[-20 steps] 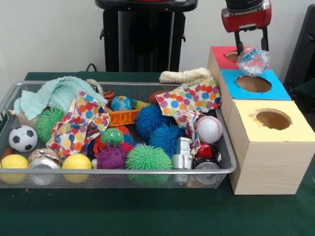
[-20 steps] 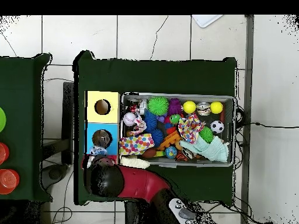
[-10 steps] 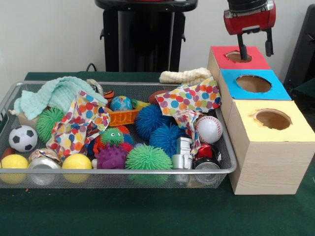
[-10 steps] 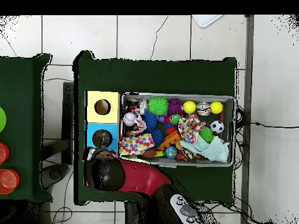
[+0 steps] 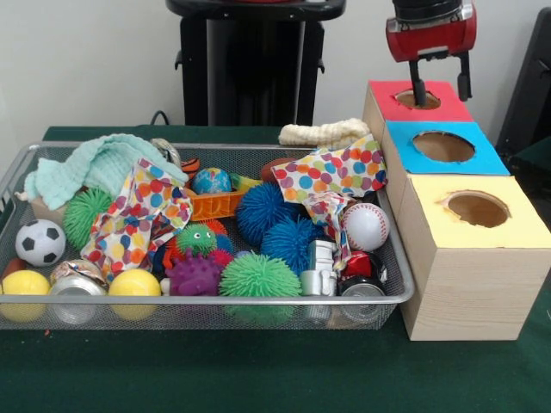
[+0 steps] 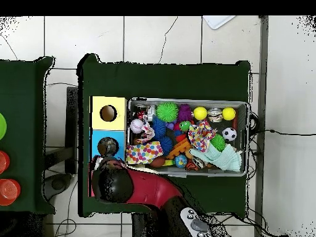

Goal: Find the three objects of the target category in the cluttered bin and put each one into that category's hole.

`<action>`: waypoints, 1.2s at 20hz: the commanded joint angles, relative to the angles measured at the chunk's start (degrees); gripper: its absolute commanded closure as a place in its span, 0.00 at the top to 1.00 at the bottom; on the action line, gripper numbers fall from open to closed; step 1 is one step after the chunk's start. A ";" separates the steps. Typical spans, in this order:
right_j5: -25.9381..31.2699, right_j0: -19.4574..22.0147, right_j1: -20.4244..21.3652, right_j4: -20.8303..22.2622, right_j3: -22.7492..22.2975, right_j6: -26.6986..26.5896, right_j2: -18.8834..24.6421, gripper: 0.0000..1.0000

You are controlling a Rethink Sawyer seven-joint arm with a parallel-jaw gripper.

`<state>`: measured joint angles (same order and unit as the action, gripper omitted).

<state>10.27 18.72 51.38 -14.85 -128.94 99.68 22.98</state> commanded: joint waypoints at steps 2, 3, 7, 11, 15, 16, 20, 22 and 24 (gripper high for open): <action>2.94 -4.18 2.15 2.94 6.50 7.06 -10.45 1.00; 2.73 -5.50 2.59 3.66 6.80 6.93 -12.94 1.00; 5.62 -6.55 3.82 9.05 8.01 2.26 -16.15 1.00; 2.91 -9.77 3.67 12.98 9.91 2.55 -20.88 1.00; 0.58 -10.82 3.25 14.30 10.89 4.51 -22.55 1.00; 0.35 -11.21 3.04 14.82 11.42 4.55 -22.95 1.00; 0.53 -12.82 2.88 14.80 12.31 6.35 -25.18 1.00; -0.34 -13.31 2.83 14.88 12.08 6.84 -25.54 1.00; -1.22 -13.66 2.59 15.22 12.33 6.79 -25.90 1.00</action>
